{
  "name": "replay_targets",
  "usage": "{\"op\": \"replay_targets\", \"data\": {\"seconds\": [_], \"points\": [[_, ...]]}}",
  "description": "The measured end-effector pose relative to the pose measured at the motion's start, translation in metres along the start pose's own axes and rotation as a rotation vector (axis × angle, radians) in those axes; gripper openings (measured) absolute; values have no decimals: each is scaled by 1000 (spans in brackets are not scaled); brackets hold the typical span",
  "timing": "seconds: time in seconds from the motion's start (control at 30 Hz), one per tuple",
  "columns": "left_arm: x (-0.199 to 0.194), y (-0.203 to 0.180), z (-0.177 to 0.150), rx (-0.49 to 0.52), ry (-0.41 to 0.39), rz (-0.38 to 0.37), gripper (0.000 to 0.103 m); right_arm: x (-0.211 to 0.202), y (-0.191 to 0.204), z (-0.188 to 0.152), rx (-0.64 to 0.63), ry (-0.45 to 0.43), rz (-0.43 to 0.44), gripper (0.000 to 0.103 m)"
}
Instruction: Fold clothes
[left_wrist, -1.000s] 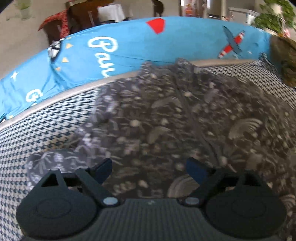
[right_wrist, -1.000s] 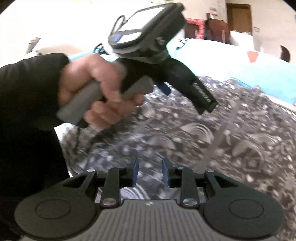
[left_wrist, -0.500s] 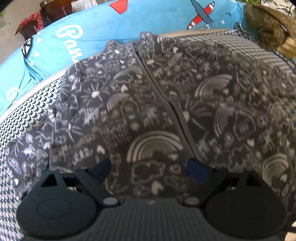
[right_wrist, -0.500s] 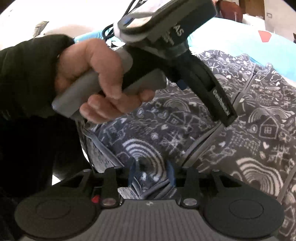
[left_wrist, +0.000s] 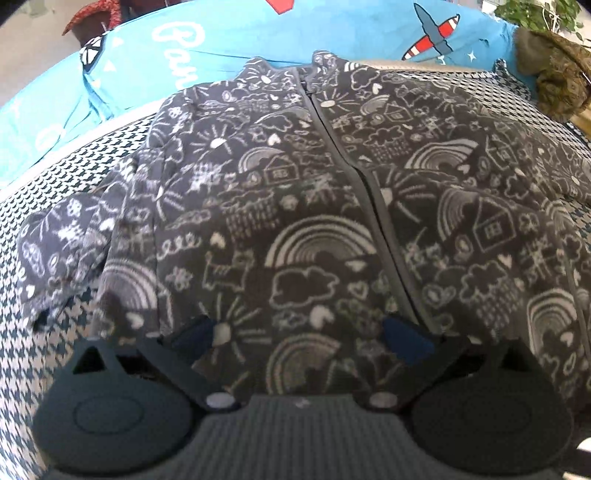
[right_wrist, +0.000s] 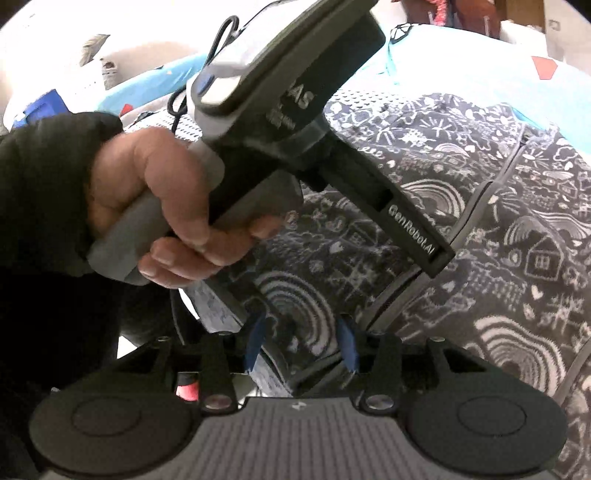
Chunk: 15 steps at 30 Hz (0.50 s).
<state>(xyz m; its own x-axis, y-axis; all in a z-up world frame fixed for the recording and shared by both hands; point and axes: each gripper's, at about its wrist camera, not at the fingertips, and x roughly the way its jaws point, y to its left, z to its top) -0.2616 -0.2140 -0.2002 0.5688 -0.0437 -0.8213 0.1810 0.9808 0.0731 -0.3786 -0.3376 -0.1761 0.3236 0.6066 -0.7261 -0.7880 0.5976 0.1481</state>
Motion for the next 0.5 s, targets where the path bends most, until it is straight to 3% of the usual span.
{"op": "replay_targets", "data": {"seconds": [0.33,0.5], "points": [[-6,-2,-9,-40,-28,24,103,-43,-30,11,61,-70,-66,45],[-5,-5,-8,-44,-32,43,103,-40,-48,28,87,-65,-114,46]]}}
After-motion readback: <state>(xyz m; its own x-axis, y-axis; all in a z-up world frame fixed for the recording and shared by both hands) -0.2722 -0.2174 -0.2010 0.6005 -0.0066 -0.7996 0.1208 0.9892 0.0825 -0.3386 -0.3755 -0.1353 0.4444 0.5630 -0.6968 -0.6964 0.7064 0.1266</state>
